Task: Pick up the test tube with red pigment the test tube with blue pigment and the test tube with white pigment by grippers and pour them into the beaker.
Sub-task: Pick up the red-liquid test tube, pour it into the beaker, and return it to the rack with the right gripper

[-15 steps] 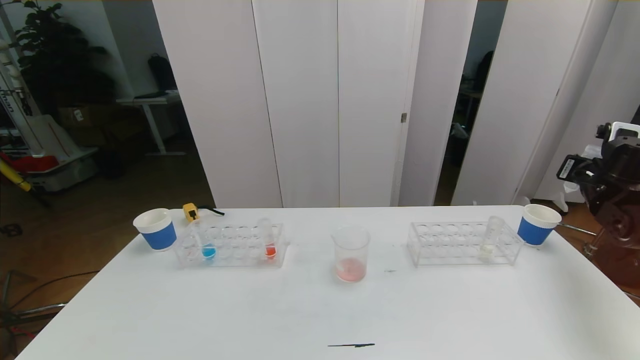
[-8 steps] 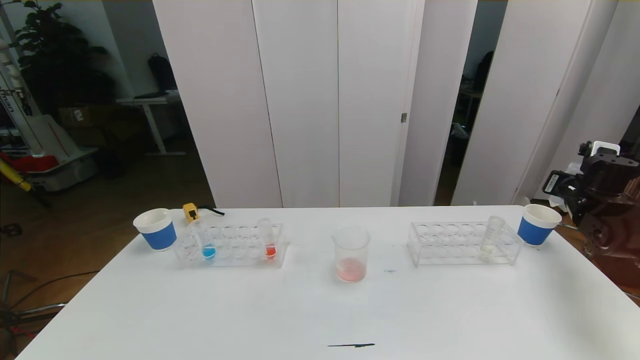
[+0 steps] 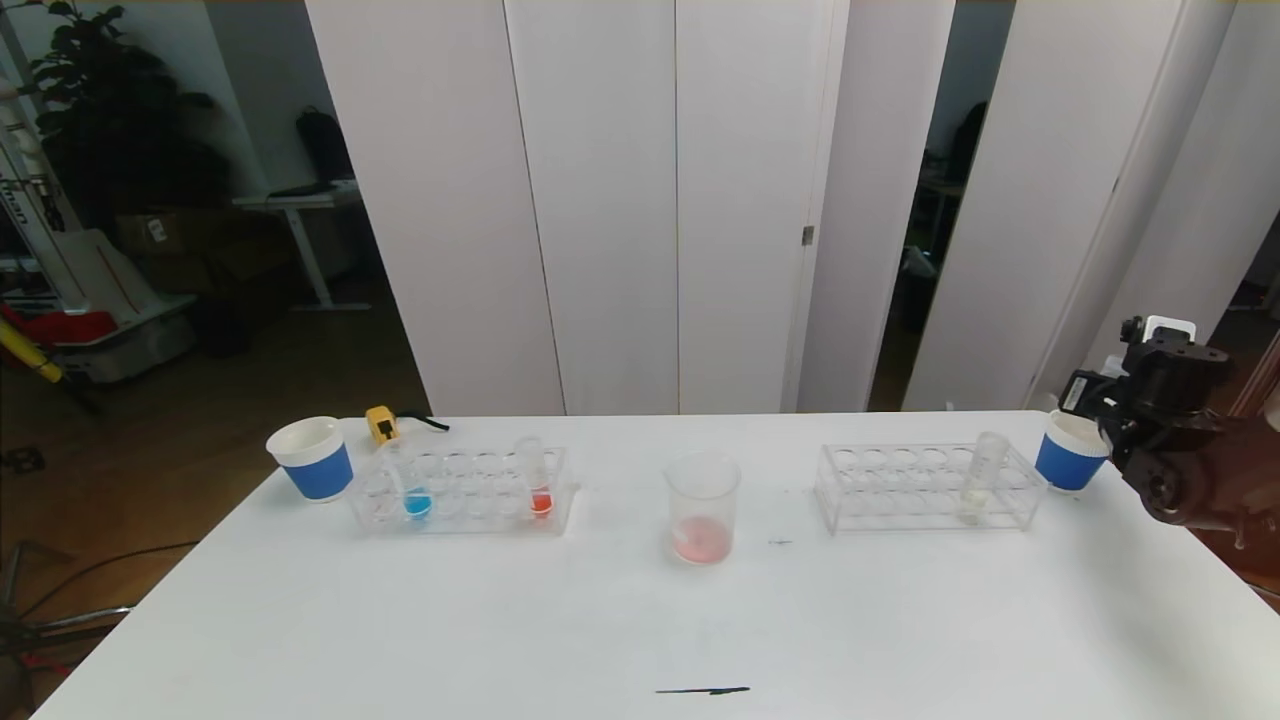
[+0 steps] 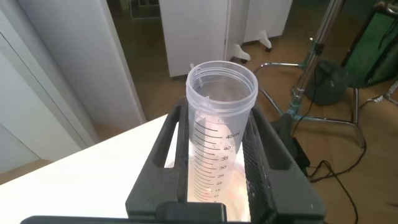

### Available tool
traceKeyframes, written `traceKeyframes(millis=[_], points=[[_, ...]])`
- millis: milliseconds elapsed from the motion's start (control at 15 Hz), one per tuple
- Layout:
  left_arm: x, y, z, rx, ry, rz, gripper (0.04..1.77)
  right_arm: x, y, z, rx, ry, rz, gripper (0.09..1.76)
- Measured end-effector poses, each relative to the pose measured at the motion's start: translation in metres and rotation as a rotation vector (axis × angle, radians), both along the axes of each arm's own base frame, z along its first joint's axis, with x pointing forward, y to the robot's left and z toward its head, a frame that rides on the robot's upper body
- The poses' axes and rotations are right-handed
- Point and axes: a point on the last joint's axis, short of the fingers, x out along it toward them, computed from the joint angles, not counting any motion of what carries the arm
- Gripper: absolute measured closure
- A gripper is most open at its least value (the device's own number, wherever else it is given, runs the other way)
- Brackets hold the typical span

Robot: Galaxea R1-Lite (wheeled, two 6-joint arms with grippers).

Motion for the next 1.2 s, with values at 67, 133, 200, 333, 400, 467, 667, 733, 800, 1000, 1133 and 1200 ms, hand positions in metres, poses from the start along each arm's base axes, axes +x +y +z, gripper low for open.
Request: traceKeyframes(millis=[67, 133, 200, 333, 400, 467, 667, 733, 800, 1000, 1133, 1200], points=[[0.000, 0.000, 0.000, 0.000, 0.000, 0.000, 0.06, 0.001, 0.001, -0.004, 0.002, 0.007, 0.001, 1.26], [0.000, 0.000, 0.000, 0.000, 0.000, 0.000, 0.06, 0.002, 0.001, -0.007, 0.003, 0.015, 0.004, 1.26], [0.000, 0.000, 0.000, 0.000, 0.000, 0.000, 0.06, 0.002, 0.002, -0.009, 0.004, 0.019, 0.004, 1.26], [0.000, 0.000, 0.000, 0.000, 0.000, 0.000, 0.06, 0.002, 0.002, -0.012, 0.005, 0.028, 0.005, 1.26], [0.000, 0.000, 0.000, 0.000, 0.000, 0.000, 0.06, 0.002, 0.002, -0.014, 0.005, 0.033, 0.004, 1.26], [0.000, 0.000, 0.000, 0.000, 0.000, 0.000, 0.06, 0.001, 0.002, -0.014, 0.006, 0.037, 0.005, 1.26], [0.000, 0.000, 0.000, 0.000, 0.000, 0.000, 0.06, 0.001, 0.004, -0.016, 0.006, 0.044, 0.009, 1.26], [0.000, 0.000, 0.000, 0.000, 0.000, 0.000, 0.06, 0.001, 0.004, -0.016, 0.006, 0.045, 0.009, 1.26], [0.000, 0.000, 0.000, 0.000, 0.000, 0.000, 0.06, 0.001, 0.004, -0.017, 0.006, 0.048, 0.010, 1.26], [0.000, 0.000, 0.000, 0.000, 0.000, 0.000, 0.06, 0.001, 0.006, -0.018, 0.005, 0.052, 0.015, 1.09], [0.000, 0.000, 0.000, 0.000, 0.000, 0.000, 0.06, 0.001, 0.006, -0.017, 0.005, 0.051, 0.016, 0.41], [0.000, 0.000, 0.000, 0.000, 0.000, 0.000, 0.06, 0.000, 0.006, -0.017, 0.004, 0.050, 0.016, 0.19]])
